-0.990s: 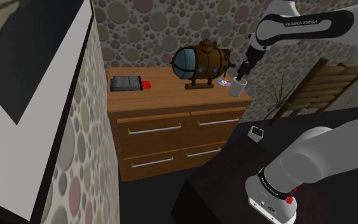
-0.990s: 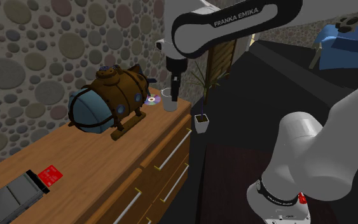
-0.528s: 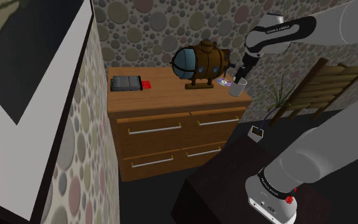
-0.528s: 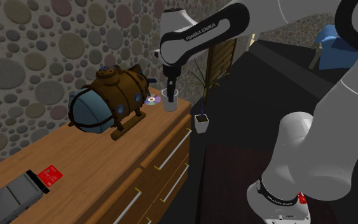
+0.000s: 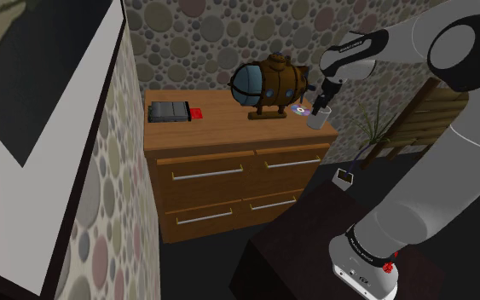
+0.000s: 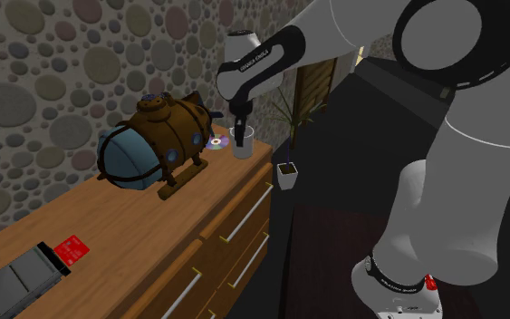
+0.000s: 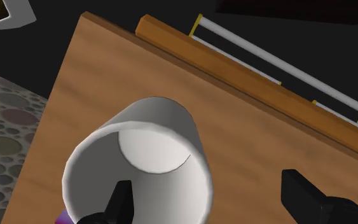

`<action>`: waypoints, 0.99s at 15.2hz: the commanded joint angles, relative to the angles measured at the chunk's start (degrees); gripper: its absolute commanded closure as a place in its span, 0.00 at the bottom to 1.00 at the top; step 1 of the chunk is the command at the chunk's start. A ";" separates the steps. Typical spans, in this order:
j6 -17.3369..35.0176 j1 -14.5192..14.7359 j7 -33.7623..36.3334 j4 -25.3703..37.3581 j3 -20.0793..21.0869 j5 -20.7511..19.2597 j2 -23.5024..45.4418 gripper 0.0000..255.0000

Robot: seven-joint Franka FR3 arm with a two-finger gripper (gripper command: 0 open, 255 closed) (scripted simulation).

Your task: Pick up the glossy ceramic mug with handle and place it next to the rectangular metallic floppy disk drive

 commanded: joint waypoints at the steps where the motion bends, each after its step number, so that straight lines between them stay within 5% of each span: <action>1: 1.33 -0.15 -0.53 -0.45 0.04 0.68 0.98 0.00; 12: 3.77 -0.44 -1.48 -1.24 0.27 2.05 2.90 0.00; 13: 3.77 -0.44 -1.48 -1.24 0.27 2.05 2.90 1.00; 15: 3.77 -0.44 -1.48 -1.24 0.27 2.05 2.90 1.00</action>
